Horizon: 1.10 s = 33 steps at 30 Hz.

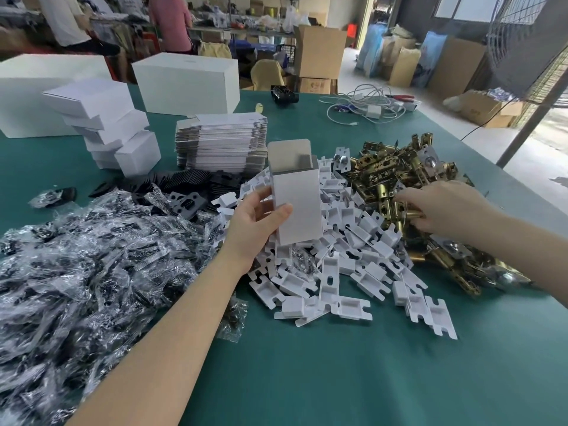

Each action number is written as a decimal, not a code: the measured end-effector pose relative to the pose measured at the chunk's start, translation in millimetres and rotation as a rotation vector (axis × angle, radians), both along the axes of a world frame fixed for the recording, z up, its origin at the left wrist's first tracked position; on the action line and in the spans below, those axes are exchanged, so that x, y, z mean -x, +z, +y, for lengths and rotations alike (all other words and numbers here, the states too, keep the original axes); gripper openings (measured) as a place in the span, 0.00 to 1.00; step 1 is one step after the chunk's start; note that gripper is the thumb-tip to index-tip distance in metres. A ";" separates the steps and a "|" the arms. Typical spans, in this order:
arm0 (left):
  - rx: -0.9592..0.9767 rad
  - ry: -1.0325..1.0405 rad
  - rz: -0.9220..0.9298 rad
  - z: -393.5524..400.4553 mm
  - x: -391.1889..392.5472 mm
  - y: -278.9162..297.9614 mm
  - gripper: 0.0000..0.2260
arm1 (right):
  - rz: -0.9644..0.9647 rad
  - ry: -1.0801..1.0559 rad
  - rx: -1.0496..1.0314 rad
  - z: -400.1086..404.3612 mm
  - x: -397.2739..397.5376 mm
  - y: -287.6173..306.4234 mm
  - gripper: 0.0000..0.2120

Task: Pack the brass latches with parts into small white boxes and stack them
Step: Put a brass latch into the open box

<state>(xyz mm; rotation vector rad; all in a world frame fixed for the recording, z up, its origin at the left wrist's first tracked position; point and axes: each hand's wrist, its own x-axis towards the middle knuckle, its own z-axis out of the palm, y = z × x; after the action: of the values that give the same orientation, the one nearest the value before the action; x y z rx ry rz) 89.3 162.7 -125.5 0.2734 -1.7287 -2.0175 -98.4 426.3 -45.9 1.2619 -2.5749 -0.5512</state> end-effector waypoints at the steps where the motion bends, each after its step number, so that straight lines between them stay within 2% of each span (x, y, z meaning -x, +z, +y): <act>1: 0.001 -0.001 0.000 0.1 -0.2 0.2 0.23 | 0.037 0.009 0.022 1.9 1.7 -2.1 0.24; 3: -0.006 0.001 0.005 1.1 -0.1 0.3 0.24 | 0.048 -0.021 0.084 10.0 7.7 0.1 0.23; 6: -0.016 0.002 0.012 1.3 0.1 0.2 0.23 | -0.066 -0.142 0.123 25.8 14.4 12.8 0.16; 12: 0.005 -0.012 0.034 1.8 -0.8 0.6 0.23 | -0.252 -0.220 0.213 42.5 14.5 22.9 0.16; 14: 0.009 -0.027 0.056 2.5 -2.2 1.1 0.21 | -0.349 -0.240 0.389 41.4 11.5 26.2 0.13; 16: 0.032 -0.057 0.058 3.3 -3.4 0.8 0.21 | -0.488 -0.300 0.650 38.5 5.5 26.8 0.13; 20: 0.066 -0.126 0.046 2.1 -3.3 -1.5 0.20 | -0.811 -0.435 1.117 27.7 -5.4 20.6 0.17; 22: 0.072 -0.137 0.046 1.5 -2.2 -2.0 0.20 | -0.920 -0.521 1.231 20.1 -8.6 24.0 0.18; 24: 0.067 -0.134 0.050 1.0 -1.9 -2.1 0.20 | -1.006 -0.563 1.256 11.2 -9.2 27.4 0.18; 26: 0.057 -0.106 0.046 1.2 -2.1 -1.8 0.20 | -0.954 -0.601 1.203 2.4 -8.5 30.8 0.16; 29: 0.050 -0.029 0.033 0.1 -2.8 -2.6 0.21 | -0.696 -0.549 1.048 -8.4 -15.7 46.0 0.11; 31: 0.057 -0.007 0.028 -0.9 -2.2 -3.1 0.22 | -0.520 -0.353 0.967 -13.2 -26.1 67.0 0.10; 33: 0.078 0.001 0.027 -1.6 -0.8 -3.3 0.23 | -0.435 -0.078 0.997 -20.8 -42.2 90.5 0.11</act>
<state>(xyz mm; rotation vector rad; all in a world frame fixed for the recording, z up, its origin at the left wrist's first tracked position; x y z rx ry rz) 90.0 161.1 -128.8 0.2204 -1.7852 -1.9396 -56.3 405.5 44.6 0.9439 -2.5776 0.9990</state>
